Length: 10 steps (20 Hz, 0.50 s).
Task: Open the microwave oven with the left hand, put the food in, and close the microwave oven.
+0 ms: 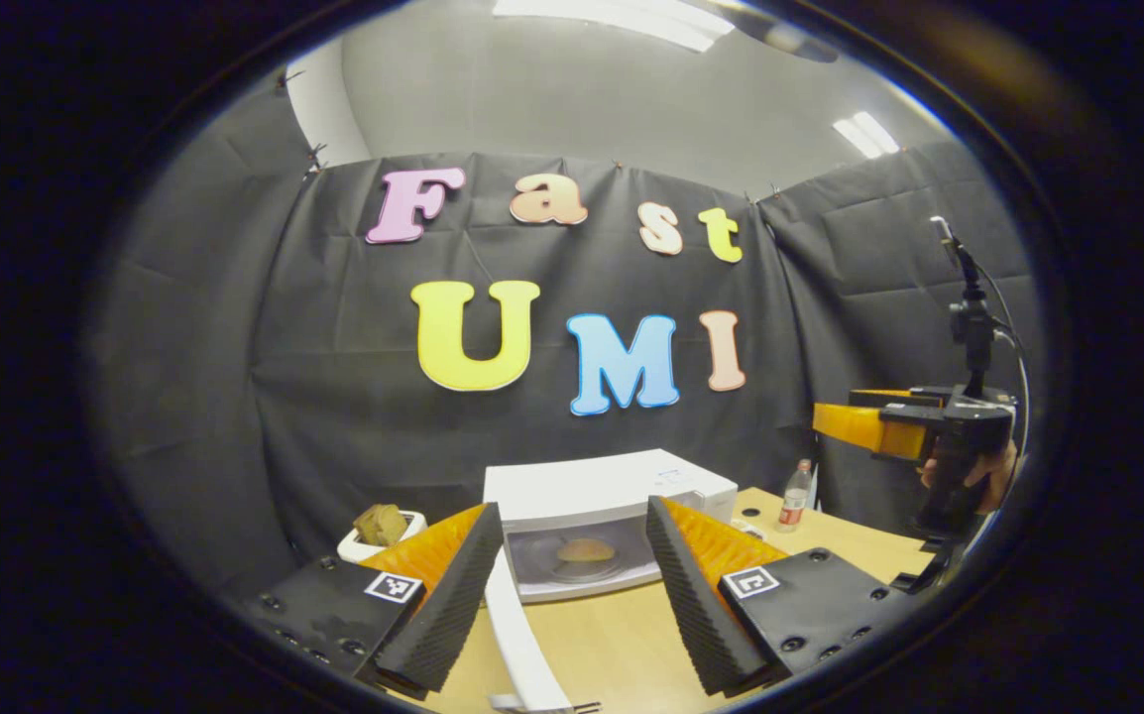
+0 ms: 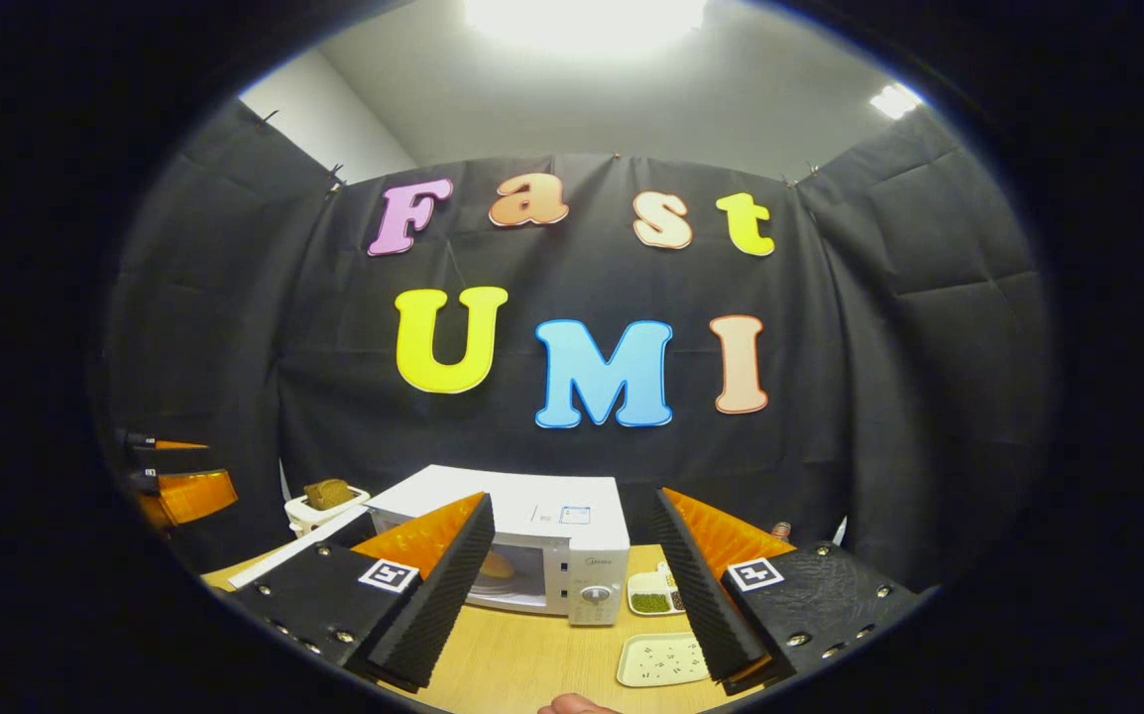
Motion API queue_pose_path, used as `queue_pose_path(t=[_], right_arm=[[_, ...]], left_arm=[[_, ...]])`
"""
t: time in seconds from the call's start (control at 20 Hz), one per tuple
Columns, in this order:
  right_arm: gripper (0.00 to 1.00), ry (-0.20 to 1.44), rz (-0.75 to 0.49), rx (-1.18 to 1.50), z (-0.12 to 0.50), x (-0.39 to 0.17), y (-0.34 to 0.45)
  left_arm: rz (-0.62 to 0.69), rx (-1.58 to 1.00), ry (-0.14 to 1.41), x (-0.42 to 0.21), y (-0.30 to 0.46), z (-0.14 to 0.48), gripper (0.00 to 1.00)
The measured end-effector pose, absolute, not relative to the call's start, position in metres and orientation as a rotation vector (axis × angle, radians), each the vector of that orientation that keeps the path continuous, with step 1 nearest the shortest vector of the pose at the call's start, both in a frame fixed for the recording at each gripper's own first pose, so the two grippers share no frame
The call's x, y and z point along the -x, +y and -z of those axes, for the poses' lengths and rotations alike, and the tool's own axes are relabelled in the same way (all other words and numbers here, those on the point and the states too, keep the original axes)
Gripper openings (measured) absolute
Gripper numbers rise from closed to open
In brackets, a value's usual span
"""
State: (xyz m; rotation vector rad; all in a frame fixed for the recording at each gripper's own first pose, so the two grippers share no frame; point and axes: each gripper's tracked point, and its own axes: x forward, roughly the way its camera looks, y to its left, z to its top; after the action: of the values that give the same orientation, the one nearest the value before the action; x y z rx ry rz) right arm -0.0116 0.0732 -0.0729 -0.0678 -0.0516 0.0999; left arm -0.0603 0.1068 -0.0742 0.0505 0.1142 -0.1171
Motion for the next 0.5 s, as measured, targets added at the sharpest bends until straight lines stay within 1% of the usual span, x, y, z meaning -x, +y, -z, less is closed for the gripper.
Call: queue_pose_path(t=[0.2,0.3,0.35,0.4,0.45,0.5], right_arm=[[0.97,-0.074,-0.124,0.115,0.062,0.02,0.085],[0.98,-0.087,-0.147,0.134,0.06,0.021,0.094],[0.97,-0.084,-0.157,0.132,0.06,0.022,0.099],[0.97,-0.08,-0.163,0.127,0.062,0.021,0.102],[0.98,-0.076,-0.166,0.12,0.061,0.022,0.103],[0.98,-0.074,-0.167,0.114,0.06,0.024,0.103]], left_arm=[[0.106,-0.067,0.115,0.061,0.114,0.072,0.94],[0.122,-0.078,0.137,0.064,0.114,0.08,0.82],[0.11,-0.098,0.146,0.068,0.12,0.084,0.57],[0.054,-0.13,0.133,0.074,0.133,0.082,0.33],[0.051,-0.13,0.14,0.073,0.139,0.086,0.09],[0.065,-0.115,0.166,0.078,0.135,0.096,0.07]])
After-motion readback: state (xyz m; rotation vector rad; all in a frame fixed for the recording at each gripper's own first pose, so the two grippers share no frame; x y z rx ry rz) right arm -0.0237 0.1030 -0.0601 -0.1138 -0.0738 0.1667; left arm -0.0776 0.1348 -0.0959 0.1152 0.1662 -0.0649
